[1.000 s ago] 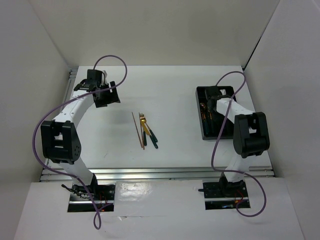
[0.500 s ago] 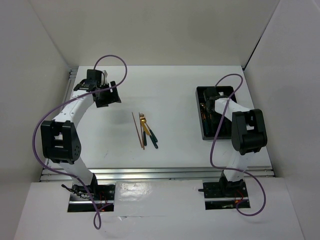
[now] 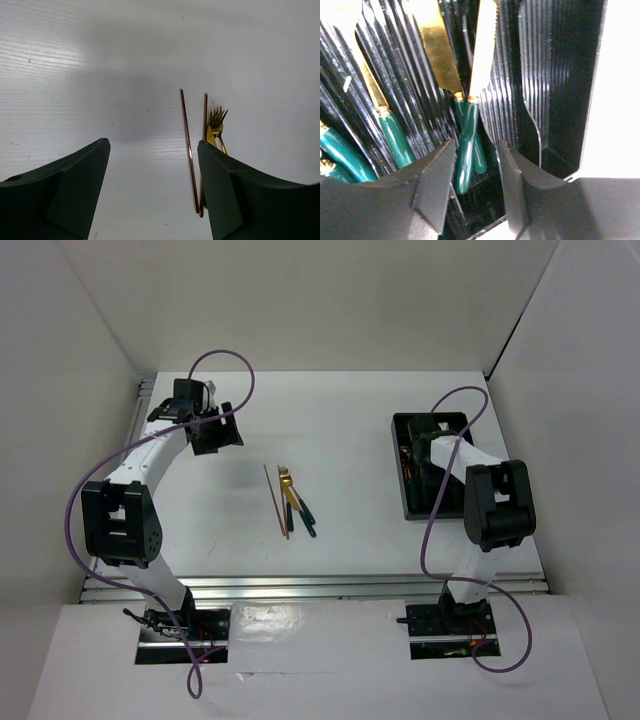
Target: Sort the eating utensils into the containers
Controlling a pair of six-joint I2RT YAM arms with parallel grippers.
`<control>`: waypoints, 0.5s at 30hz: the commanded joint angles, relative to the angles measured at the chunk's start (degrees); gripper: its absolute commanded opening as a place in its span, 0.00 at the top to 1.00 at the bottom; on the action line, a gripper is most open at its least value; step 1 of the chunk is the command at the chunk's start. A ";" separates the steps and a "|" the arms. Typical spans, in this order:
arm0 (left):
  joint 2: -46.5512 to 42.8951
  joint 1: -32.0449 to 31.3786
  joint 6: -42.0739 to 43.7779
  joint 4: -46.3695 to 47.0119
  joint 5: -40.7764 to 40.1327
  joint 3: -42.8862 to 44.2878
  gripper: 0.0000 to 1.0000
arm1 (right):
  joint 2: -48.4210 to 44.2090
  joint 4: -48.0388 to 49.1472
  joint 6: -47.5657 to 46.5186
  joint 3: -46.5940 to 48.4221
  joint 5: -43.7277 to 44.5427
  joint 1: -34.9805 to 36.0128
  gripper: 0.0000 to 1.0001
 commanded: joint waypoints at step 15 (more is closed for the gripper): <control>-0.04 0.31 0.50 1.16 1.79 0.85 0.15 | -6.37 2.76 4.70 4.11 -1.99 -1.97 0.55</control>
